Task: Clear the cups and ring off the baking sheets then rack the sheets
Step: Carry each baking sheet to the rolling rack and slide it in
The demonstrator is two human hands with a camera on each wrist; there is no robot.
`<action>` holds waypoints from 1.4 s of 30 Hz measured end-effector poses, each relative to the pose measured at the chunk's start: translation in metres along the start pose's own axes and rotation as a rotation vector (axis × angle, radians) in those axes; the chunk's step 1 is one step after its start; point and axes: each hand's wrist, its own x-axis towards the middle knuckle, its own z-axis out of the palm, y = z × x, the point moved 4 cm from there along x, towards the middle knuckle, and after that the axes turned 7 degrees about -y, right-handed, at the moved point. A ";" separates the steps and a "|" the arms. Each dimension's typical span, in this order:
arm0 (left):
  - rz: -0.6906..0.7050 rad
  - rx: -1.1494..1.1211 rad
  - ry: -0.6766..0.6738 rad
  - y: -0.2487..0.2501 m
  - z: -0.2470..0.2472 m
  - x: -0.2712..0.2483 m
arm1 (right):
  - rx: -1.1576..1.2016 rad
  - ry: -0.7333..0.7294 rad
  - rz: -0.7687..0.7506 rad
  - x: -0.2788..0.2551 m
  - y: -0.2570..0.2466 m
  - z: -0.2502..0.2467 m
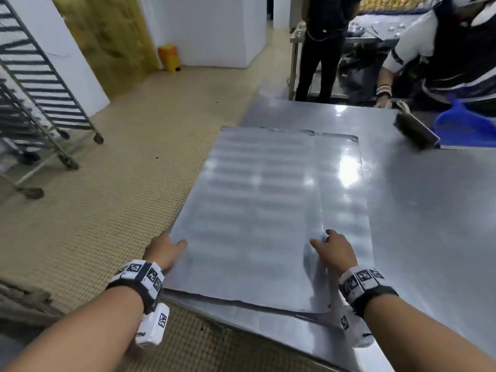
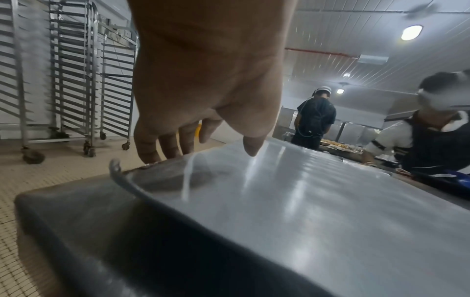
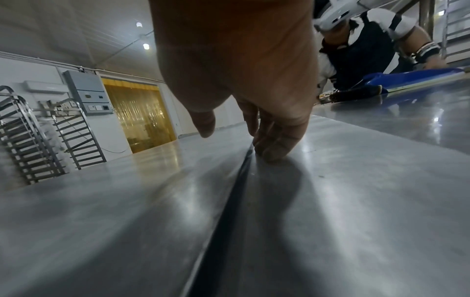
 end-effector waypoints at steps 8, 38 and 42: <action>0.040 -0.067 -0.029 0.034 -0.008 0.045 | 0.028 0.029 0.041 0.041 -0.011 -0.013; 0.239 -0.470 -0.134 0.134 -0.002 0.213 | 0.520 0.282 0.329 0.113 -0.023 -0.050; 0.302 -0.415 -0.129 0.176 0.014 0.205 | 0.574 0.336 0.318 0.107 -0.004 -0.081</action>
